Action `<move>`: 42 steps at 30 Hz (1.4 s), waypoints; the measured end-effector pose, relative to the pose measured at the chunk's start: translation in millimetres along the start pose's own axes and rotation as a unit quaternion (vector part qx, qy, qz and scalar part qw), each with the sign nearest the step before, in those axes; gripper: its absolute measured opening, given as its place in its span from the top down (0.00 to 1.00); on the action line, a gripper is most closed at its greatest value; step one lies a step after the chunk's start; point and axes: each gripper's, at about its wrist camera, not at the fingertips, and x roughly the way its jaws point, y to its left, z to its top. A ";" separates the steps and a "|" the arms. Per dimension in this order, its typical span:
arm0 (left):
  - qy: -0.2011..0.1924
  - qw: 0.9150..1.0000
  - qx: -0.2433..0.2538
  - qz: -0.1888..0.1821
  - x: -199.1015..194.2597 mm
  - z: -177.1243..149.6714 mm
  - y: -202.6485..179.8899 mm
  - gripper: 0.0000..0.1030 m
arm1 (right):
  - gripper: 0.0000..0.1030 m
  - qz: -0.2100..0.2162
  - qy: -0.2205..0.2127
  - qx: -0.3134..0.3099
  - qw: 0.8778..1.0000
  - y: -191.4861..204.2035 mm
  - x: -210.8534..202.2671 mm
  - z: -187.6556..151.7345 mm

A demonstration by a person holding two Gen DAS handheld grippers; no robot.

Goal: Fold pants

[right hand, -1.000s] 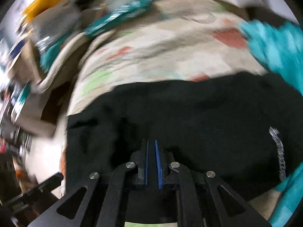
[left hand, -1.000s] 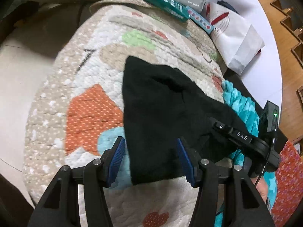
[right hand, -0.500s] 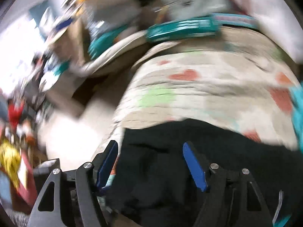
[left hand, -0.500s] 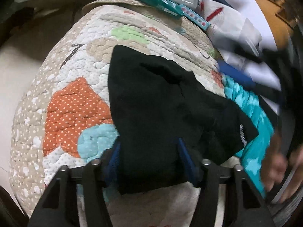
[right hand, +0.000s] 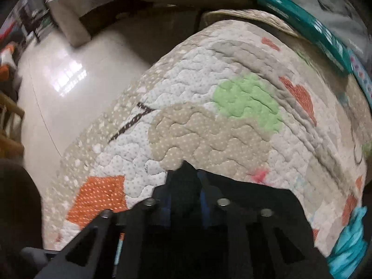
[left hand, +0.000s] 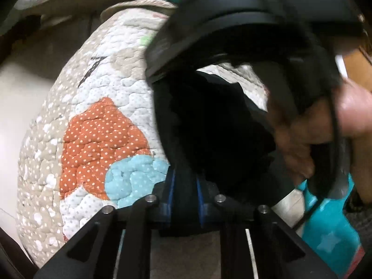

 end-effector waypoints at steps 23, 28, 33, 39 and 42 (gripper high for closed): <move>-0.063 0.984 -0.156 0.066 -55.6 19.5 93.3 0.64 | 0.34 0.032 -0.124 0.121 0.984 -30.7 -68.9 42.1; -0.101 0.982 -0.127 0.096 -65.4 10.2 77.5 0.56 | 0.46 0.025 -0.119 0.157 0.980 -56.2 -72.7 -11.7; -0.106 0.982 -0.094 0.126 -63.5 14.9 72.6 0.55 | 0.53 0.064 -0.102 0.168 0.978 -27.2 -40.4 -50.2; -0.102 0.978 -0.102 0.152 -69.1 16.5 82.3 0.55 | 0.88 0.100 -0.098 0.228 0.963 -25.3 -23.6 -92.0; -0.099 0.977 -0.115 0.151 -67.6 17.2 88.6 0.55 | 0.93 0.134 -0.112 0.262 0.949 -29.8 -34.8 -106.8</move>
